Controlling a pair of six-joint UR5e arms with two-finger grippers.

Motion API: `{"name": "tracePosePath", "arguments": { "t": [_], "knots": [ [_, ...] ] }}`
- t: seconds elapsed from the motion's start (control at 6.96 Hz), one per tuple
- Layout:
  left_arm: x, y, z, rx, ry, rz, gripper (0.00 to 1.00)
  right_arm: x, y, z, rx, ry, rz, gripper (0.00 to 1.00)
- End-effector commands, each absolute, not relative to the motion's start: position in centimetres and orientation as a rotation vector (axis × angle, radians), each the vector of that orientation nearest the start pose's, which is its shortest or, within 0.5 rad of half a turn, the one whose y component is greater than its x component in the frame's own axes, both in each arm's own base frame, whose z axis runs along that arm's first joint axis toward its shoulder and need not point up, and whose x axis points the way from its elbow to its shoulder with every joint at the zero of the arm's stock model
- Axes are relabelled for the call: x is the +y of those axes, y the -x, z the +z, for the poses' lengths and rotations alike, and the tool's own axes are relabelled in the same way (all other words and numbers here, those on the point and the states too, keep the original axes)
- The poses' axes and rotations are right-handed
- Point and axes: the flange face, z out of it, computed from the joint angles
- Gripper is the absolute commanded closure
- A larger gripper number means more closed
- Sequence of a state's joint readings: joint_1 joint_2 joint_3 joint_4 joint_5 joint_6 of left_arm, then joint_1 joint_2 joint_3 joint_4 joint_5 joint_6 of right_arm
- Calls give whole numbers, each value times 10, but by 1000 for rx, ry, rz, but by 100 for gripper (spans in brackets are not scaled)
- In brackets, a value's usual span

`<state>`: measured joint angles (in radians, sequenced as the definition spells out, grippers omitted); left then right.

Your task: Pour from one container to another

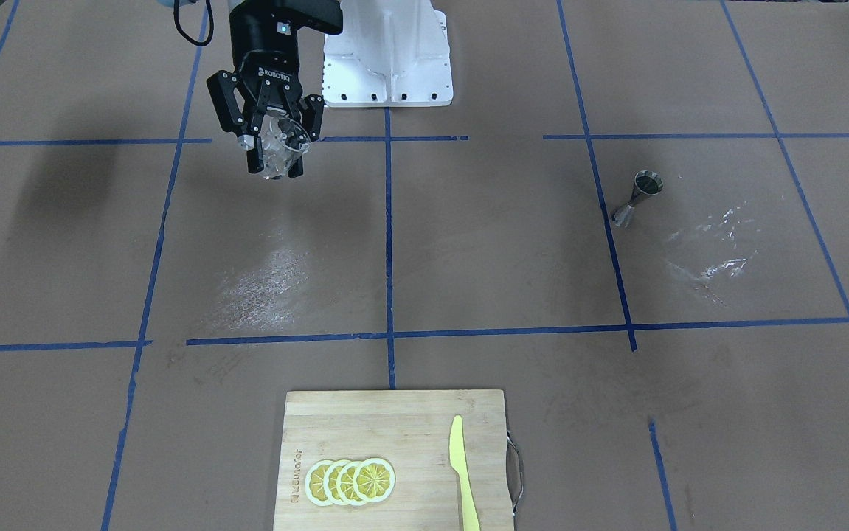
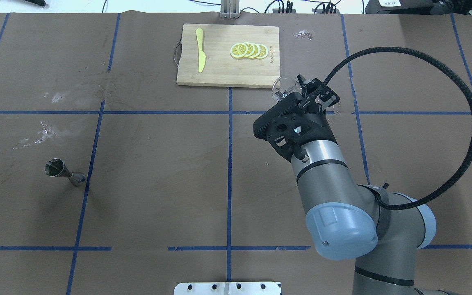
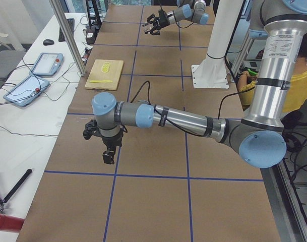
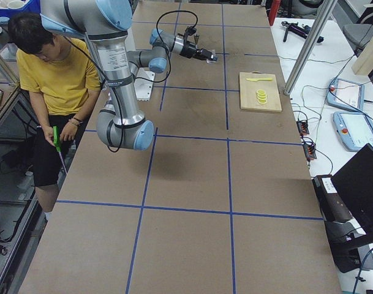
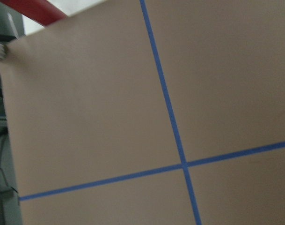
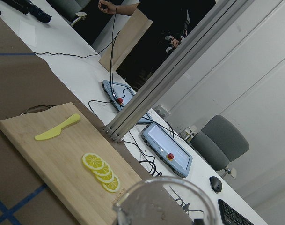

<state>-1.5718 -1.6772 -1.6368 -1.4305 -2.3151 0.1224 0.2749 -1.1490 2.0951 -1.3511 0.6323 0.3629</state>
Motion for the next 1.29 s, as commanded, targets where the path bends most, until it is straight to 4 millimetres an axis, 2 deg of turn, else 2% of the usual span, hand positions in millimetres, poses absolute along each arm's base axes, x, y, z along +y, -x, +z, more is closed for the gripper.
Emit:
{"name": "tracePosePath", "arguments": {
  "t": [0.0, 0.14, 0.29, 0.43, 0.57, 0.86, 1.01, 1.15],
  "knots": [
    [-518, 91, 598, 763, -84, 85, 0, -340, 418, 168, -246, -1326, -234, 100],
    [-519, 89, 596, 759, -88, 89, 0, -337, 411, 185, -309, -1349, -187, 100],
    [-519, 89, 597, 760, -85, 87, 0, -334, 402, 224, -334, -1337, -168, 100],
    [-520, 89, 596, 758, -85, 86, 0, -330, 389, 247, -386, -1325, -110, 100],
    [-520, 89, 596, 760, -85, 86, 0, -328, 389, 264, -465, -1270, -51, 100],
    [-520, 88, 595, 760, -85, 85, 0, -323, 385, 313, -574, -1146, 125, 100],
    [-521, 89, 595, 759, -86, 83, 0, -319, 390, 324, -677, -1066, 260, 100],
    [-521, 89, 595, 760, -86, 81, 0, -313, 409, 353, -638, -1060, 281, 100]
  ]
}}
